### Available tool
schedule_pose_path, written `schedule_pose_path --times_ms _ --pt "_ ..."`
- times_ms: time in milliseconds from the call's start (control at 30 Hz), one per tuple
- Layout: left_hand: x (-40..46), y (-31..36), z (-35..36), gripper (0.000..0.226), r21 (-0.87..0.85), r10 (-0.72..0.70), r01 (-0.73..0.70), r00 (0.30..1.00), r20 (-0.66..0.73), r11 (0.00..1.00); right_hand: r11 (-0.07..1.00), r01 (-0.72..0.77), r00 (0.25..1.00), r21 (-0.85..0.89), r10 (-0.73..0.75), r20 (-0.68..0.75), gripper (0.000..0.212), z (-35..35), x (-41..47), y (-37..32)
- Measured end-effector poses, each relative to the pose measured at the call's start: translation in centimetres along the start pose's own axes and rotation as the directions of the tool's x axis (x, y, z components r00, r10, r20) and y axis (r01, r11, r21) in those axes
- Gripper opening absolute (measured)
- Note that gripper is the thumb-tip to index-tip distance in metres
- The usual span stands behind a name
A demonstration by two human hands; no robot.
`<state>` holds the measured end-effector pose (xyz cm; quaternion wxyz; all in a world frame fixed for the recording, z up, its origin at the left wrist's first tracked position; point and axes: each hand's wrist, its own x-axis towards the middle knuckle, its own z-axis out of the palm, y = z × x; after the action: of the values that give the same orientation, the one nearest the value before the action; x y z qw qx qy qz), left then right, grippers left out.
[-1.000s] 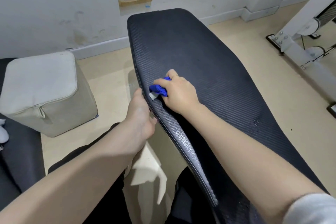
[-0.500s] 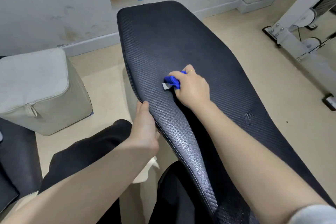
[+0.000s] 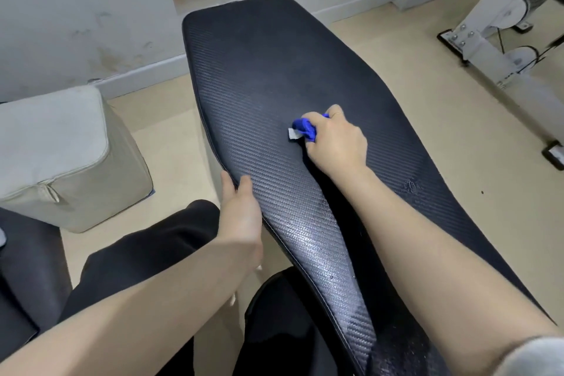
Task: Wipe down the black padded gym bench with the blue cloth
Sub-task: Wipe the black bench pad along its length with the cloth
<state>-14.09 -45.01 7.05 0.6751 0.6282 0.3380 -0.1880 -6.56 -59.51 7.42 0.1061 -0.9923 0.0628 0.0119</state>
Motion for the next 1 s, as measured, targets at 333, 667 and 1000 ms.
schedule_pose_path --times_ms 333,667,1000 --pt "0.4 -0.8 -0.3 0.056 -0.101 0.049 -0.053 0.998 -0.046 0.993 0.993 0.114 0.991 0.015 -0.114 0.071 0.03 -0.4 -4.0 1.9" --pt "-0.6 -0.6 -0.6 0.055 -0.202 0.068 -0.061 0.997 0.03 0.978 0.99 0.13 0.987 0.045 -0.134 0.088 0.027 -0.2 -8.3 -0.1" --pt "0.2 -0.2 -1.5 0.062 -0.172 0.069 -0.072 0.997 -0.028 0.982 0.991 -0.122 0.992 0.05 0.123 -0.029 0.026 -0.7 -5.3 3.9"
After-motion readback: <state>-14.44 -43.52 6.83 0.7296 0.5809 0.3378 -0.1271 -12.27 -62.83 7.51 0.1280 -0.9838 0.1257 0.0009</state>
